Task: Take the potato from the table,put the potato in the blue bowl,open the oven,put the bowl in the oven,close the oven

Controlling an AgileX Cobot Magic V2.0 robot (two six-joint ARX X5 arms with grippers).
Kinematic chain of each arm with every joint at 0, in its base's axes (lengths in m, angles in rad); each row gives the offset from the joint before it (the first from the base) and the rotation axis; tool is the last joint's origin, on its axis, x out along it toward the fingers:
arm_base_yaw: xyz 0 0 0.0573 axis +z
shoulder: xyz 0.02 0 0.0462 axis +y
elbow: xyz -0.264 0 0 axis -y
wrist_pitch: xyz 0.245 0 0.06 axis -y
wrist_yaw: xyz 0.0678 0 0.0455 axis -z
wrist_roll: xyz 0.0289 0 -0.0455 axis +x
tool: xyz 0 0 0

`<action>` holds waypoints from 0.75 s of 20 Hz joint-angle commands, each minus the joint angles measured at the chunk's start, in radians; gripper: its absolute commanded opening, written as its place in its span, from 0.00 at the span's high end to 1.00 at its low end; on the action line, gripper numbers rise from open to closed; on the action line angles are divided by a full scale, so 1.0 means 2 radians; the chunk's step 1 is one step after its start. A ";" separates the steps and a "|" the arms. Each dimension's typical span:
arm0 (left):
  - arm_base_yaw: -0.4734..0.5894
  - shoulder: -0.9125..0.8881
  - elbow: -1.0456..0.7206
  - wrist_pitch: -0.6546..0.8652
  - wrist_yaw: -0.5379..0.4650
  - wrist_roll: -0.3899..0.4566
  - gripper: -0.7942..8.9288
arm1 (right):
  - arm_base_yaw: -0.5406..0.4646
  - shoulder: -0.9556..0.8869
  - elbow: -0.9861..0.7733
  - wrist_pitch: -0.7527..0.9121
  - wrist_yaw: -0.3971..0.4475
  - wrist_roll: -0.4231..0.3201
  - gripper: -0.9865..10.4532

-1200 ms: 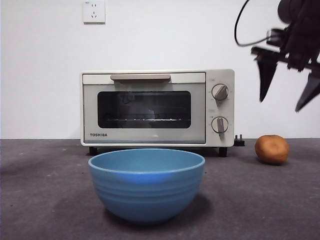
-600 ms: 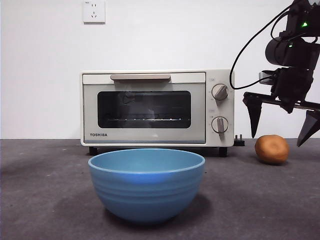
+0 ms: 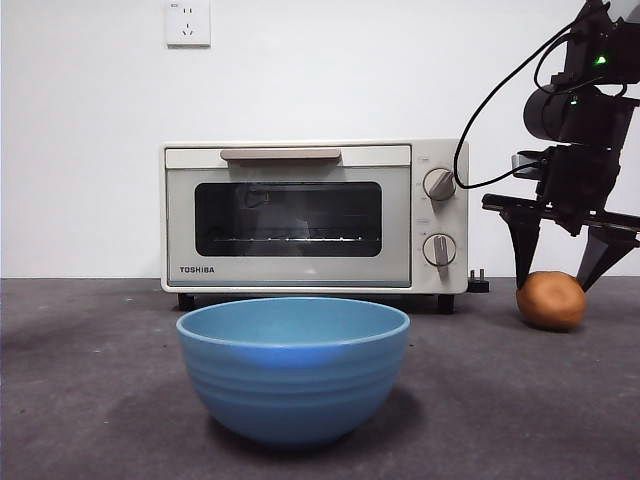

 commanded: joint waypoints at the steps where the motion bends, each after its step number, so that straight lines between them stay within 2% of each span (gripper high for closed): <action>1: 0.000 0.000 0.001 0.000 0.000 0.006 0.92 | 0.003 0.013 -0.001 -0.012 -0.002 0.005 0.87; 8: 0.000 0.000 0.001 -0.008 0.000 0.011 0.92 | 0.002 -0.053 0.011 -0.076 -0.002 -0.010 0.86; 11: 0.000 0.000 0.001 -0.009 0.000 0.011 0.92 | 0.006 -0.107 0.011 -0.138 -0.006 -0.010 0.86; 15: 0.000 0.000 0.001 -0.010 0.000 0.011 0.92 | 0.032 -0.170 0.011 -0.221 -0.010 -0.036 0.86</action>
